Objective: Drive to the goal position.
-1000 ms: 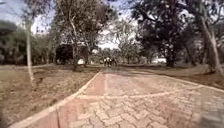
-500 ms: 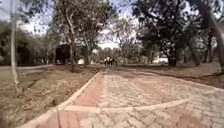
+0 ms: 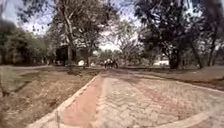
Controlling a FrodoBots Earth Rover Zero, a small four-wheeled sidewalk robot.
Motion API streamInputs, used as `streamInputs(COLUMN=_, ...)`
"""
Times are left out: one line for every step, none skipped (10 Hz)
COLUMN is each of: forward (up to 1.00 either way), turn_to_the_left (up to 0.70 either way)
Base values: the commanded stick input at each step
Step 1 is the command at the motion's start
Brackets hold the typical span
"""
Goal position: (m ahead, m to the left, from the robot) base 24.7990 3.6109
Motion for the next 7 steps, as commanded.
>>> streamInputs(forward=0.85, turn_to_the_left=0.00)
streamInputs(forward=0.85, turn_to_the_left=0.00)
streamInputs(forward=0.85, turn_to_the_left=0.00)
streamInputs(forward=0.85, turn_to_the_left=0.00)
streamInputs(forward=0.85, turn_to_the_left=0.00)
streamInputs(forward=0.85, turn_to_the_left=0.00)
streamInputs(forward=0.85, turn_to_the_left=0.00)
